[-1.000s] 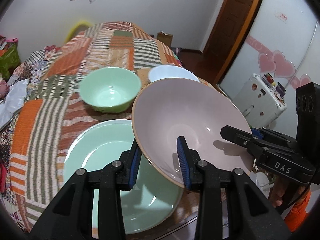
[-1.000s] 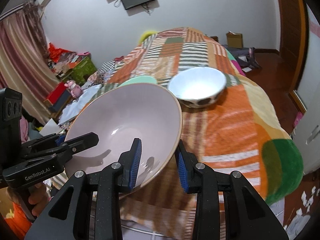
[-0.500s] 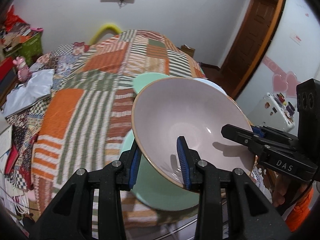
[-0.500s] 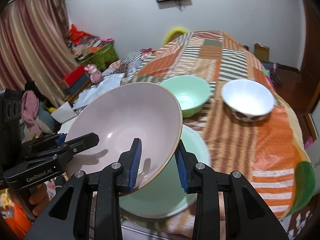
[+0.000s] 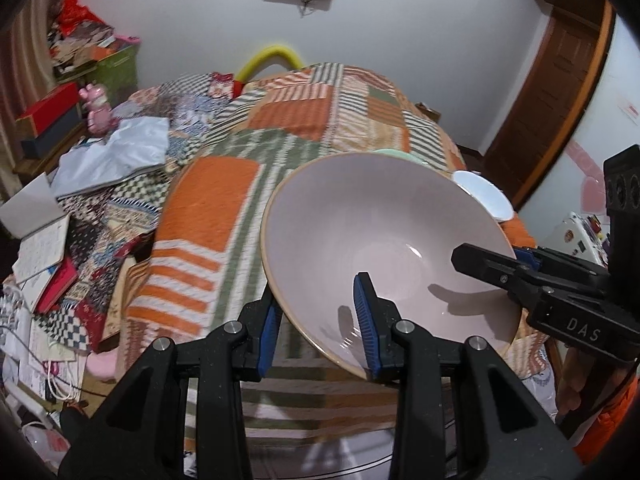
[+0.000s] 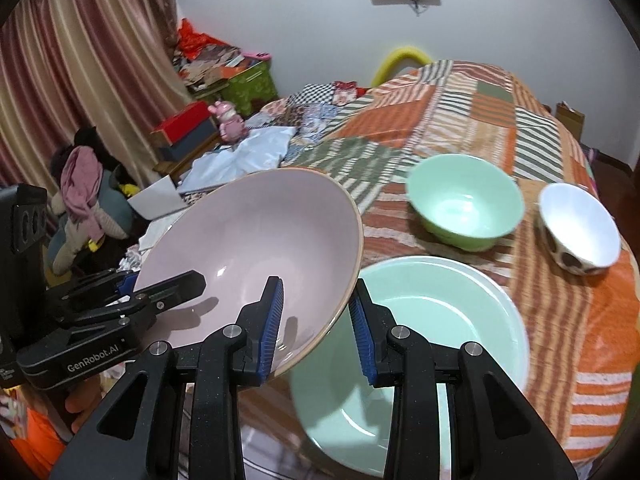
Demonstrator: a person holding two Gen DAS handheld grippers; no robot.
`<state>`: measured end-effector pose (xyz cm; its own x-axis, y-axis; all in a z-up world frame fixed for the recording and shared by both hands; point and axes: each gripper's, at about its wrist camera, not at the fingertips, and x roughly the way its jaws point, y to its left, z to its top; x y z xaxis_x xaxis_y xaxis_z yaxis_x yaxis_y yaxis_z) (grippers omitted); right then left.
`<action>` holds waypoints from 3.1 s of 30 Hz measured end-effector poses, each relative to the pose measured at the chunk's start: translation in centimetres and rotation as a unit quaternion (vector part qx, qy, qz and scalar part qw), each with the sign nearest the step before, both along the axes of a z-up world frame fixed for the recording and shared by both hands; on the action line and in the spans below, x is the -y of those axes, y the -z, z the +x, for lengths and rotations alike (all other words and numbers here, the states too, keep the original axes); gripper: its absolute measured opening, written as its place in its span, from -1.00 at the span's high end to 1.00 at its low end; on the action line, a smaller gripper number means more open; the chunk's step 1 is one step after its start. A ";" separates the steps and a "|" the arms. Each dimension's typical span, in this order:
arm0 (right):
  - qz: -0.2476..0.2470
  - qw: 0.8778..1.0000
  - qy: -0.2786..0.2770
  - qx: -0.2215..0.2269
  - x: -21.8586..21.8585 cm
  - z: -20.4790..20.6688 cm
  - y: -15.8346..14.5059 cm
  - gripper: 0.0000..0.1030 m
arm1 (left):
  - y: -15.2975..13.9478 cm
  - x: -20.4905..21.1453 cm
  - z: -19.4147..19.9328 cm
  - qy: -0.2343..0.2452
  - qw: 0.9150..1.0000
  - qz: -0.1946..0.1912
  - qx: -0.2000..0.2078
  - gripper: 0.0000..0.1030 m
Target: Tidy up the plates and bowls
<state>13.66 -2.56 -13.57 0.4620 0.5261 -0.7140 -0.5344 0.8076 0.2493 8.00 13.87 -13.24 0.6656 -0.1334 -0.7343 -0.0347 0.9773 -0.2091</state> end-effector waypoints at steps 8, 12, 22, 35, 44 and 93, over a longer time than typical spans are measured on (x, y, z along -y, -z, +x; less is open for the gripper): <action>-0.008 0.999 -0.029 -0.016 -3.4 0.5 1.4 0.40 | 1.7 -3.9 -0.4 -0.035 0.999 -0.003 -0.018 0.31; -0.016 0.999 -0.039 -0.031 -4.8 1.0 2.6 0.40 | 2.7 -5.4 -0.4 -0.047 0.998 -0.007 -0.031 0.31; -0.045 0.995 -0.052 -0.072 -6.9 2.4 5.9 0.44 | 6.3 -7.8 0.6 -0.067 0.995 -0.021 -0.065 0.31; -0.046 0.995 -0.057 -0.069 -6.2 2.5 5.7 0.44 | 7.7 -8.6 0.3 -0.078 0.994 -0.029 -0.074 0.37; -0.018 0.999 -0.020 -0.029 -2.5 3.1 2.3 0.44 | 3.7 -8.9 -0.3 -0.096 0.995 0.010 -0.036 0.36; -0.005 0.990 0.118 -0.082 10.5 14.3 6.0 0.18 | 7.3 8.9 23.8 0.068 0.988 0.039 -0.137 -0.13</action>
